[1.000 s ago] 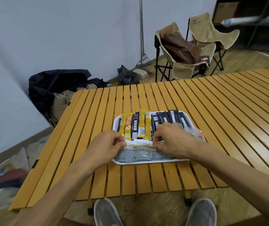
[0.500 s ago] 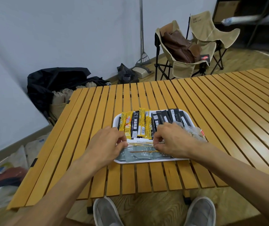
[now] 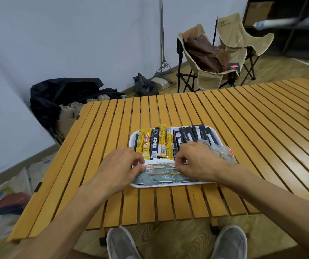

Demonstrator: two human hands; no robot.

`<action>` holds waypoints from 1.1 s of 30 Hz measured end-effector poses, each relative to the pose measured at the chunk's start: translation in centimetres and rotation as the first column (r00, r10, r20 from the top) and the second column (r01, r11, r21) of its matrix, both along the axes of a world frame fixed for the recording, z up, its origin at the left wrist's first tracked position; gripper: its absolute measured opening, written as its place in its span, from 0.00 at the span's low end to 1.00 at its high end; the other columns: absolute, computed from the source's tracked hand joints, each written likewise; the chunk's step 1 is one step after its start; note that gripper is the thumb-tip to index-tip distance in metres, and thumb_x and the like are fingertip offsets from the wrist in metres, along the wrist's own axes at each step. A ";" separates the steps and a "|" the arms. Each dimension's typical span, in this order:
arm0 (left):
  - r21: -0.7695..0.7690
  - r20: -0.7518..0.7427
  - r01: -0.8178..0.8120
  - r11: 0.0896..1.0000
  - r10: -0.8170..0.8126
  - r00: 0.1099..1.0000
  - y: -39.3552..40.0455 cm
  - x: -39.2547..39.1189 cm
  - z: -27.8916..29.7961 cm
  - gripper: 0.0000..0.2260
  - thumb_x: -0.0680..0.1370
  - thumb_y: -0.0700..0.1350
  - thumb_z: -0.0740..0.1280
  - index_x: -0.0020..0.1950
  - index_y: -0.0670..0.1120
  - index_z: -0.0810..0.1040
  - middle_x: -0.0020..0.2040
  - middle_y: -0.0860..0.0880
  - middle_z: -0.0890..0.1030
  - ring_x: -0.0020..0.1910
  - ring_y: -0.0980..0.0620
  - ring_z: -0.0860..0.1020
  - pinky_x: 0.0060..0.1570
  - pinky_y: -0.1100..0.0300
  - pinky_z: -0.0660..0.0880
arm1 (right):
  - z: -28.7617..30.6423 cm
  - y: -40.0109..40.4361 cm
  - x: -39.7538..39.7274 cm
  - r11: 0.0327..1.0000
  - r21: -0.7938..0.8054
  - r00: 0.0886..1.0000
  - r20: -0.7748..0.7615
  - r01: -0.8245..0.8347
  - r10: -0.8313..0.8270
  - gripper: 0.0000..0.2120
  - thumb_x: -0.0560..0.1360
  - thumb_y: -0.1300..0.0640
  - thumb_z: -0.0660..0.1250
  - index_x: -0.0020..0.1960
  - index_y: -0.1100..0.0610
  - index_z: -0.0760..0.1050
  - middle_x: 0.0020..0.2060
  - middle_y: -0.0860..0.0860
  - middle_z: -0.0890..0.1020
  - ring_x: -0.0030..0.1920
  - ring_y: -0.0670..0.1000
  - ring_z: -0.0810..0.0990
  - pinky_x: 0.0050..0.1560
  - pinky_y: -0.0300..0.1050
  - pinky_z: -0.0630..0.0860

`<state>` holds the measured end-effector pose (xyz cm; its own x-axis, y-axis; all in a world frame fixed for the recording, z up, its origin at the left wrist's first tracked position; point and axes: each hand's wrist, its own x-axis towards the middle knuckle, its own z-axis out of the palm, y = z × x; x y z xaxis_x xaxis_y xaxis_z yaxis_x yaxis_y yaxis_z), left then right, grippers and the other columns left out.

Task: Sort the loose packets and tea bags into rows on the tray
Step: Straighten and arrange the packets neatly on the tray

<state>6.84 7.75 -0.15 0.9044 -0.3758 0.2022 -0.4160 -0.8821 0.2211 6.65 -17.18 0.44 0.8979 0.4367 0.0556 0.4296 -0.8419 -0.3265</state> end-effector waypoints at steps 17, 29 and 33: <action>-0.005 0.010 0.024 1.000 -0.024 1.000 0.1 -0.3 0.6 0.06 0.76 0.56 0.70 0.49 0.56 0.82 0.41 0.59 0.79 0.45 0.59 0.72 0.41 0.61 0.67 | -0.1 -0.1 0.3 1.000 0.012 1.000 0.025 0.014 -0.015 0.06 0.76 0.54 0.70 0.44 0.51 0.85 0.44 0.44 0.82 0.49 0.45 0.78 0.55 0.47 0.72; -0.060 0.163 0.067 0.996 -0.057 0.985 -4.0 0.1 3.3 0.06 0.77 0.53 0.70 0.49 0.53 0.82 0.43 0.56 0.77 0.44 0.52 0.75 0.44 0.54 0.72 | 3.2 -2.3 -0.6 0.983 0.138 0.992 0.026 0.118 -0.122 0.04 0.72 0.56 0.69 0.39 0.52 0.82 0.39 0.47 0.85 0.44 0.50 0.81 0.49 0.48 0.76; -0.167 0.129 0.199 0.966 -0.178 0.975 -11.5 0.6 5.6 0.04 0.75 0.50 0.72 0.49 0.53 0.82 0.42 0.57 0.77 0.41 0.56 0.76 0.41 0.58 0.71 | 6.0 -8.6 -2.5 0.935 0.244 0.956 0.077 0.258 -0.284 0.03 0.73 0.57 0.71 0.41 0.54 0.83 0.38 0.47 0.85 0.40 0.47 0.79 0.41 0.43 0.73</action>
